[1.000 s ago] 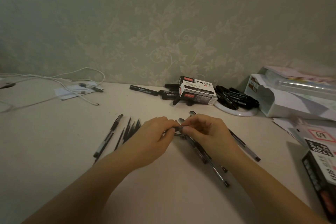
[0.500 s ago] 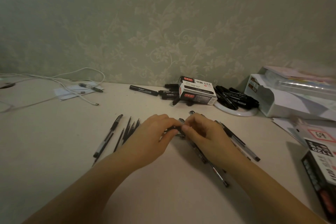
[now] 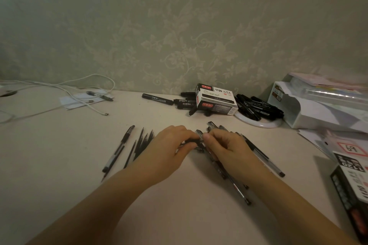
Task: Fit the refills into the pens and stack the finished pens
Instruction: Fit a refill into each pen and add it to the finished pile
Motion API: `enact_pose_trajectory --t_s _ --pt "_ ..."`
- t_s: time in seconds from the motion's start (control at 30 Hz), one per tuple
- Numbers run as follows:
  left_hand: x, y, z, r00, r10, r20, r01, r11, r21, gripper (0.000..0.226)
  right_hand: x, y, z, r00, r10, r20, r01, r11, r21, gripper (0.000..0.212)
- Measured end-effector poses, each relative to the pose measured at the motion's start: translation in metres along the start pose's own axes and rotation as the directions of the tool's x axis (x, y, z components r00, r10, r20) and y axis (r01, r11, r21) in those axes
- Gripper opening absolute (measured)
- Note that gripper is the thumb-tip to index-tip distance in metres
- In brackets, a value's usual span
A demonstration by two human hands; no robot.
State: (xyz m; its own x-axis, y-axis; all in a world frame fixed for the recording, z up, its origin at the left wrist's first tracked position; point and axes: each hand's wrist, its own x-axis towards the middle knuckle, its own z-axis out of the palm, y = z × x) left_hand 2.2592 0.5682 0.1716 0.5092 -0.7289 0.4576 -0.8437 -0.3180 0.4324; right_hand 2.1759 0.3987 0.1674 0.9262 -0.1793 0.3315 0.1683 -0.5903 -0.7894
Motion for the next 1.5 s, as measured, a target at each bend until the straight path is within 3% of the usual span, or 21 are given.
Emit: enact_pose_trajectory --t_s 0.3,0.43,0.5,0.53,0.6,0.7,0.83,0.97,1.07,1.37,1.5 --pt "0.000 0.000 -0.005 0.995 0.006 -0.100 -0.008 1.000 -0.020 0.019 0.002 -0.001 0.004 1.000 -0.019 0.000 0.019 1.000 0.005 0.035" --pt "0.001 0.000 -0.005 0.986 -0.017 -0.163 0.020 1.000 0.014 0.018 0.003 0.001 0.011 0.997 0.010 -0.080 -0.005 0.998 0.067 0.035" --pt "0.001 -0.002 -0.004 0.973 -0.057 -0.223 0.067 0.997 0.034 0.018 0.004 0.004 0.013 0.992 -0.002 -0.128 -0.008 0.997 -0.075 0.040" --pt "0.001 -0.004 -0.005 0.965 -0.087 -0.247 0.097 0.995 0.030 0.018 0.005 0.006 0.012 0.992 -0.037 -0.124 0.006 0.969 -0.246 0.038" --pt "0.001 -0.008 -0.007 0.953 -0.148 -0.263 0.157 0.988 0.014 0.018 0.005 0.009 0.013 0.992 -0.122 -0.035 0.079 0.804 -0.590 0.028" --pt "0.002 -0.013 -0.008 0.952 -0.207 -0.225 0.214 0.977 0.008 0.019 0.005 0.010 0.018 0.990 -0.111 0.089 0.141 0.676 -0.723 0.028" --pt "0.000 -0.014 -0.007 0.962 -0.226 -0.151 0.234 0.971 0.038 0.022 0.005 0.008 0.018 0.991 -0.102 0.080 0.130 0.721 -0.681 0.015" --pt "-0.001 -0.017 -0.008 0.968 -0.232 -0.098 0.239 0.969 0.066 0.022 0.006 0.010 0.010 0.996 -0.066 -0.064 0.016 0.811 -0.585 0.011" --pt "-0.002 -0.016 -0.008 0.975 -0.210 -0.068 0.215 0.974 0.078 0.022 0.006 0.011 0.002 0.987 -0.099 -0.128 0.021 0.861 -0.507 0.013" --pt "0.000 -0.009 -0.005 0.981 -0.189 -0.042 0.190 0.982 0.010 0.019 0.004 0.005 0.006 0.974 -0.225 -0.031 0.194 0.896 -0.399 0.012" --pt "0.000 -0.005 -0.005 0.983 -0.178 -0.053 0.176 0.984 -0.039 0.005 0.003 0.004 0.005 0.979 -0.195 -0.049 0.174 0.944 -0.280 0.014"
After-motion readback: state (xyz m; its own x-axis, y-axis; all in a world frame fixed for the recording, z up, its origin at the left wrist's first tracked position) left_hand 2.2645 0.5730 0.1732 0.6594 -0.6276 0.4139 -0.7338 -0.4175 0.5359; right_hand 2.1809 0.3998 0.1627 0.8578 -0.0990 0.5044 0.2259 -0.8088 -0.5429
